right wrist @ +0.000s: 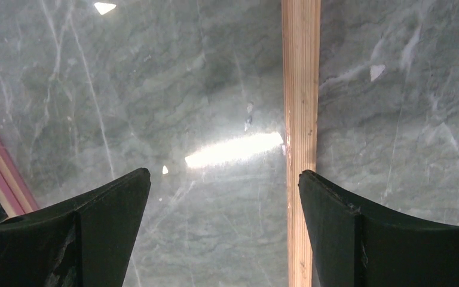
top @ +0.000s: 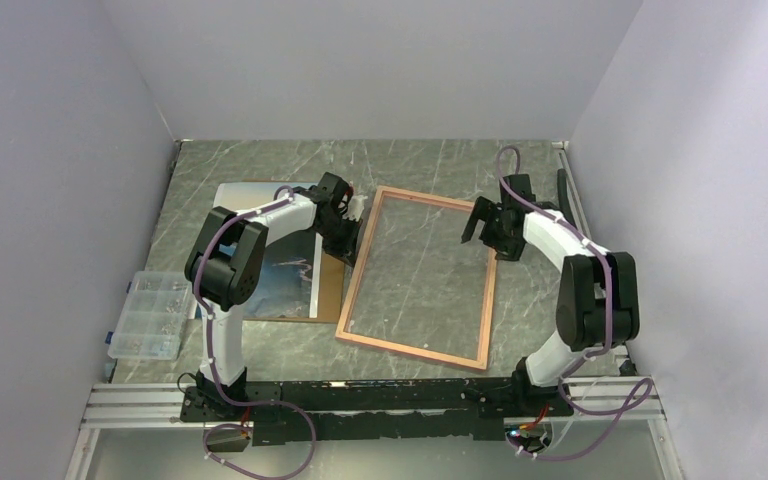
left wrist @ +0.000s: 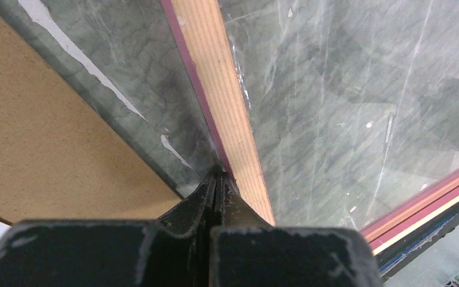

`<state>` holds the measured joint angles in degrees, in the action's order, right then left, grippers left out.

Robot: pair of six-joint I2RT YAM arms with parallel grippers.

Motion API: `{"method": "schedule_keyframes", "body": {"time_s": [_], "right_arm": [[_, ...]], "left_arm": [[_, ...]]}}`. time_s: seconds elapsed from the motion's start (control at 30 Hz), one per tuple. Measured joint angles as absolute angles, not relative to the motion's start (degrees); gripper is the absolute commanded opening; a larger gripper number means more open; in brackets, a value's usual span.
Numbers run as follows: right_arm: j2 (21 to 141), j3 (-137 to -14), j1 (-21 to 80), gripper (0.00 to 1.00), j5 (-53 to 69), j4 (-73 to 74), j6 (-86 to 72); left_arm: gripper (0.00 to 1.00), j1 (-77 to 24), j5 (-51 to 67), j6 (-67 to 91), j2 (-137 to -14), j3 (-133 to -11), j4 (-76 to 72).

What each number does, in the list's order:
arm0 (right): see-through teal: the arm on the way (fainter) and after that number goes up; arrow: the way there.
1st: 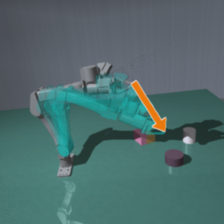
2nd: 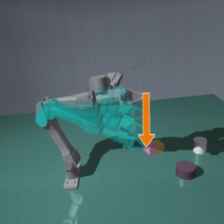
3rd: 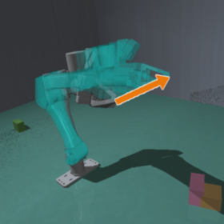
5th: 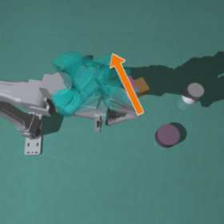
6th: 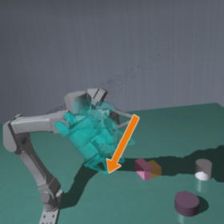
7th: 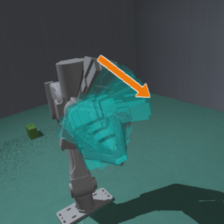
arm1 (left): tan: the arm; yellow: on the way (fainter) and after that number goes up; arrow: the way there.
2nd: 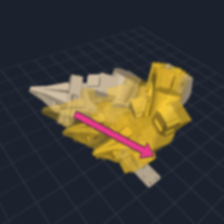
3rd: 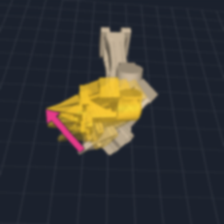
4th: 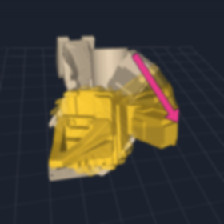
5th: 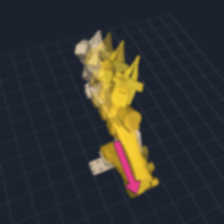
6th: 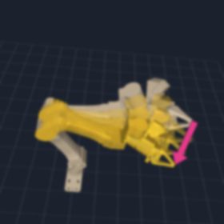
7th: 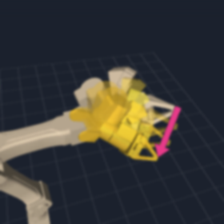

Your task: Put the photo into the frame

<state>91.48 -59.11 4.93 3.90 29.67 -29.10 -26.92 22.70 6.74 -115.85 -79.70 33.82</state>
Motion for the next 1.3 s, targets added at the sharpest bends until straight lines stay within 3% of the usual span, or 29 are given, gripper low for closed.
{"method": "schedule_keyframes", "body": {"time_s": [0.4, 0.8, 1.3], "right_arm": [[94.04, -61.89, 4.86, 0.98, 4.21, 27.75, -29.56], [86.46, -56.64, 2.57, 1.00, 1.69, 30.00, -30.65], [96.05, -57.39, 1.19, 1.00, 6.98, 26.89, -33.28]], "left_arm": [[0.03, -26.70, 23.16, 6.76, -115.85, -79.61, 33.56], [0.03, -26.46, 24.16, 6.66, -114.48, -77.28, 32.80], [0.03, -27.05, 24.08, 6.11, -112.55, -74.61, 33.26]]}}
